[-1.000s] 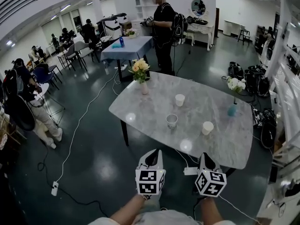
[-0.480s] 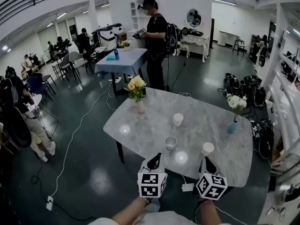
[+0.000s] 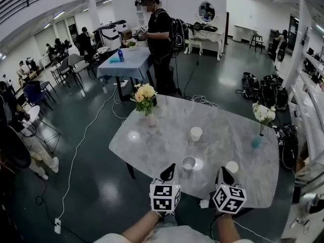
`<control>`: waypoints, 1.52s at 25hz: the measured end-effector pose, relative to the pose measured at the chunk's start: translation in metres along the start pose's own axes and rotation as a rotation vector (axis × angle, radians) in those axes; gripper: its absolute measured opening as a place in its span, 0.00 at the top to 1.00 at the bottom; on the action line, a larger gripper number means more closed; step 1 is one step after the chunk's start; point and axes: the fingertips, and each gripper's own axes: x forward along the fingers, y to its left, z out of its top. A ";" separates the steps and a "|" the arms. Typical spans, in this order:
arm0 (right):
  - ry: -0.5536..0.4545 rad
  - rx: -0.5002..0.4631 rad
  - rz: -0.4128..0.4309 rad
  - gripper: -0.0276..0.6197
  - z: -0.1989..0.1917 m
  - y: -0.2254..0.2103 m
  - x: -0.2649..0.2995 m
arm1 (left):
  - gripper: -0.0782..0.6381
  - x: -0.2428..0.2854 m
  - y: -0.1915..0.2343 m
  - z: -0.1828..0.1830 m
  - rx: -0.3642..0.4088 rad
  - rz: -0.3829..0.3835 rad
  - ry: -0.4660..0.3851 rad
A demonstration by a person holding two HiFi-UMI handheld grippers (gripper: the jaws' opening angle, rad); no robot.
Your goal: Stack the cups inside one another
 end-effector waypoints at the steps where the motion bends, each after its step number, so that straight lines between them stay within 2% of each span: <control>1: 0.002 0.002 -0.004 0.95 0.001 0.001 0.007 | 0.90 0.006 0.005 0.001 0.000 -0.006 0.006; 13: 0.024 0.004 -0.077 0.95 0.018 -0.001 0.065 | 0.90 0.072 0.041 0.016 -0.009 -0.065 0.044; 20: 0.051 -0.043 -0.083 0.95 0.017 0.009 0.088 | 0.90 0.098 0.059 0.005 -0.046 -0.083 0.074; 24: 0.079 -0.051 -0.074 0.95 0.011 0.011 0.103 | 0.90 0.109 0.068 -0.003 -0.078 -0.071 0.096; 29: 0.102 -0.040 -0.052 0.95 0.003 0.005 0.124 | 0.90 0.121 0.078 -0.015 -0.080 -0.031 0.137; 38: 0.150 -0.037 0.025 0.95 0.002 -0.007 0.169 | 0.90 0.146 0.088 -0.007 -0.082 0.059 0.155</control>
